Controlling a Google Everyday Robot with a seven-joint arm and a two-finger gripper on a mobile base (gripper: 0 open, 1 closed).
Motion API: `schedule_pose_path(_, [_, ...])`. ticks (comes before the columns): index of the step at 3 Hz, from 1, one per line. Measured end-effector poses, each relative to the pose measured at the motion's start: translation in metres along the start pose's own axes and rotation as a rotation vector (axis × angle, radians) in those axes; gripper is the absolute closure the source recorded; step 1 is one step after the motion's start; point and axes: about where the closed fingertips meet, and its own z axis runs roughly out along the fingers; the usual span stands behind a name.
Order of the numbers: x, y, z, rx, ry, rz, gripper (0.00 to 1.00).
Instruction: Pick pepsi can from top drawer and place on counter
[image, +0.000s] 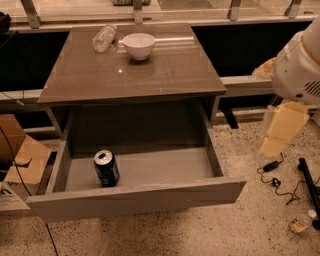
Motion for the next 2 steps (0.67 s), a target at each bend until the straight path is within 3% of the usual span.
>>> schedule_pose_path(1, [-0.0175,-0.0002,0.0271,0.006,-0.056,0.028,0.0])
schedule_pose_path(2, [-0.0188,-0.002,0.027,0.016,-0.06,0.028,0.0])
